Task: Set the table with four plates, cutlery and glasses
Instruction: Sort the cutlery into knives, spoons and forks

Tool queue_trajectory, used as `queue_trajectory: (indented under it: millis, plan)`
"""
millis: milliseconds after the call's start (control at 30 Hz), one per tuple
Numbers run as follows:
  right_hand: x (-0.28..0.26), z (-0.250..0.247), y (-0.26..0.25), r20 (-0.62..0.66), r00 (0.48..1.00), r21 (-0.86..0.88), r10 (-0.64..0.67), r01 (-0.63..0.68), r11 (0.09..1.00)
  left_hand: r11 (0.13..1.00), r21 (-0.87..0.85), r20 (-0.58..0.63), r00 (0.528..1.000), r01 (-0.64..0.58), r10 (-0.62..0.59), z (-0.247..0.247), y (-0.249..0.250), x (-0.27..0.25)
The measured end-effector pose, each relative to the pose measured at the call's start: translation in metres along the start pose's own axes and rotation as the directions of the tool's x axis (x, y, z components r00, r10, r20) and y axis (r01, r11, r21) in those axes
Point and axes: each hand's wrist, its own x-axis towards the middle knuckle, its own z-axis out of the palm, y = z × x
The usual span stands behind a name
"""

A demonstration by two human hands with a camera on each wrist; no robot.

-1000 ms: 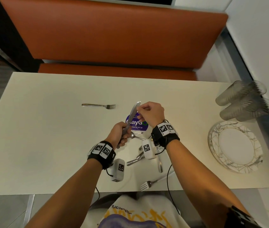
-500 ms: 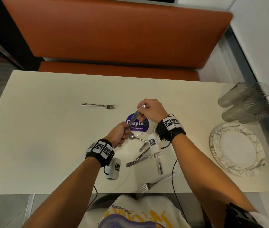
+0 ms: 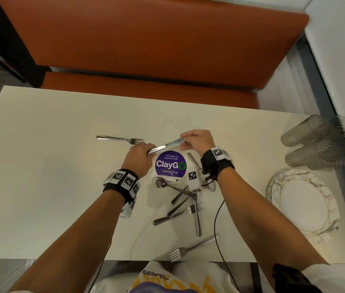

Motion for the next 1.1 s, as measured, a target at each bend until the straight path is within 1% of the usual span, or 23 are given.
queue_trajectory:
  millis: [67, 167, 267, 367, 500, 633, 733, 833, 900, 1000, 1100]
  plan:
    - [0.009, 0.010, 0.018, 0.020, 1.000, -0.100, -0.015, 0.017, 0.995, 0.994, 0.100, 0.021, 0.999, -0.043, 0.041, 0.004, -0.015, 0.011]
    - [0.014, 0.018, 0.045, 0.109, 0.990, -0.314, -0.087, 0.117, 0.942, 0.982, 0.167, 0.045, 0.995, -0.090, 0.084, 0.009, -0.038, 0.016]
    - [0.010, 0.015, 0.065, 0.116, 0.977, -0.402, -0.180, 0.212, 0.891, 0.969, 0.204, 0.056, 0.990, -0.138, 0.129, 0.017, -0.050, 0.021]
    - [0.011, 0.003, 0.078, 0.138, 0.961, -0.477, -0.238, 0.275, 0.835, 0.960, 0.206, 0.043, 0.982, -0.189, 0.184, 0.031, -0.047, 0.027]
    - [0.018, -0.015, 0.089, 0.149, 0.953, -0.536, -0.264, 0.302, 0.788, 0.958, 0.234, 0.035, 0.986, -0.168, 0.165, 0.046, -0.030, 0.032]
    - [0.024, -0.023, 0.084, 0.217, 0.913, -0.570, -0.346, 0.406, 0.714, 0.960, 0.255, 0.026, 0.994, -0.114, 0.111, 0.052, -0.021, 0.036]
    - [0.032, -0.023, 0.084, 0.229, 0.884, -0.582, -0.408, 0.460, 0.671, 0.956, 0.273, 0.007, 0.993, -0.112, 0.114, 0.054, -0.023, 0.041]
    - [0.035, -0.022, 0.086, 0.257, 0.868, -0.641, -0.425, 0.482, 0.598, 0.966, 0.238, -0.023, 0.994, -0.099, 0.107, 0.054, -0.023, 0.045]
    - [0.035, -0.022, 0.089, 0.264, 0.852, -0.680, -0.451, 0.496, 0.540, 0.964, 0.240, -0.018, 0.993, -0.112, 0.120, 0.053, -0.022, 0.046]
    - [0.034, -0.021, 0.093, 0.252, 0.847, -0.705, -0.468, 0.492, 0.511, 0.971, 0.215, -0.015, 0.994, -0.102, 0.107, 0.052, -0.022, 0.046]
    - [0.032, -0.020, 0.093, 0.259, 0.840, -0.718, -0.476, 0.497, 0.487, 0.965, 0.222, -0.018, 0.989, -0.136, 0.144, 0.051, -0.023, 0.043]
